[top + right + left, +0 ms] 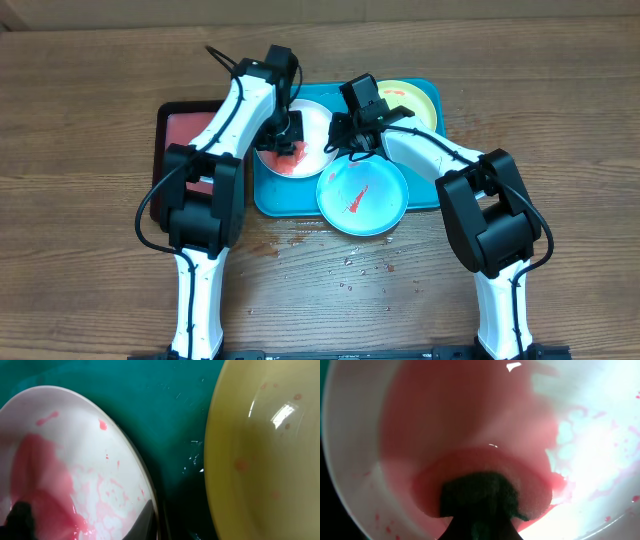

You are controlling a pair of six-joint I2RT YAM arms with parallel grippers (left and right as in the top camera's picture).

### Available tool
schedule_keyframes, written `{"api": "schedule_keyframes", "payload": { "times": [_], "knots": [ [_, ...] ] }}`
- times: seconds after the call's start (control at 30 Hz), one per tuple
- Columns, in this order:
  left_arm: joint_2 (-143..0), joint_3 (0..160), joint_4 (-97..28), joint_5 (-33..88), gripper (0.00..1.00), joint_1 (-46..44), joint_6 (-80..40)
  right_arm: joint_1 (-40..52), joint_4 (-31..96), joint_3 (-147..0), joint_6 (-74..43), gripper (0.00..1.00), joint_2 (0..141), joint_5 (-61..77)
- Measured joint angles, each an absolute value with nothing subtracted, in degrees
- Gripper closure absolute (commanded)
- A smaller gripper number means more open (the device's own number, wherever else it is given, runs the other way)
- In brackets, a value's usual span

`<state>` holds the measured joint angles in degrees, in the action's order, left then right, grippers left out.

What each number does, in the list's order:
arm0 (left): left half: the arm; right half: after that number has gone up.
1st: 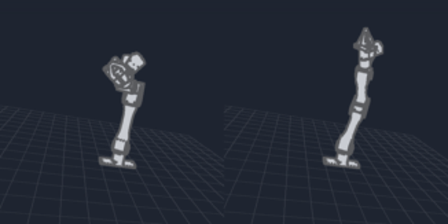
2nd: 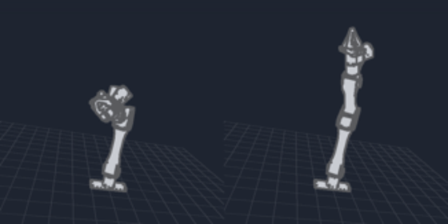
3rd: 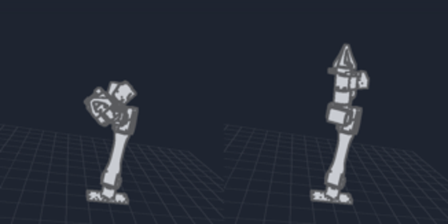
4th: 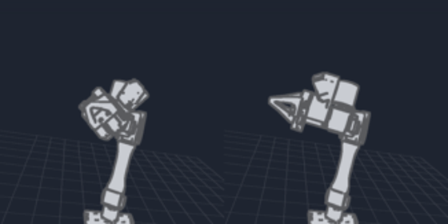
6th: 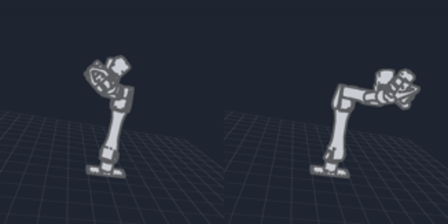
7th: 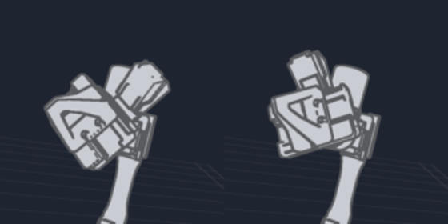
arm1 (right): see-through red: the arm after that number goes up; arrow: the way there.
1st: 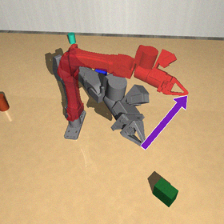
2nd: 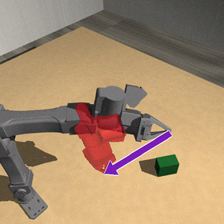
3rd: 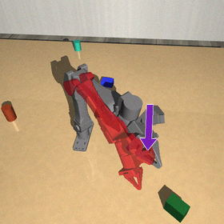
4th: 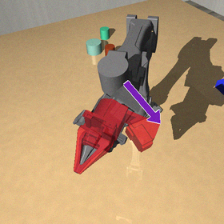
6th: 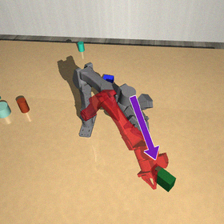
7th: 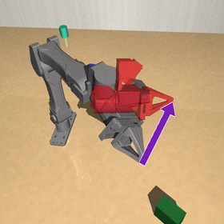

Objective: Clean dirty plates on tray and stack at the side
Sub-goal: 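Keep scrubbing the white plate with the left gripper's sponge in circles, then return the sponge to the black tray with the left gripper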

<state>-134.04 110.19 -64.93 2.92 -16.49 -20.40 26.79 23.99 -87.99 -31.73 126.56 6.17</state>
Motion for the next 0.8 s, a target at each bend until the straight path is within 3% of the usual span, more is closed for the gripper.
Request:
{"api": "schedule_keyframes", "payload": {
  "times": [0.43, 0.8],
  "knots": [
    [-134.1, 109.7, -51.7, 5.4, 0.96, -17.3, -20.9, 26.3, 23.7, -88.0, -32.4, 0.96, 126.6, 5.2],
    [-135.2, 117.0, -60.0, 9.0, 0.96, -16.1, -21.0, 26.3, 23.9, -88.0, -32.6, 0.96, 126.6, 5.5]
  ]
}}
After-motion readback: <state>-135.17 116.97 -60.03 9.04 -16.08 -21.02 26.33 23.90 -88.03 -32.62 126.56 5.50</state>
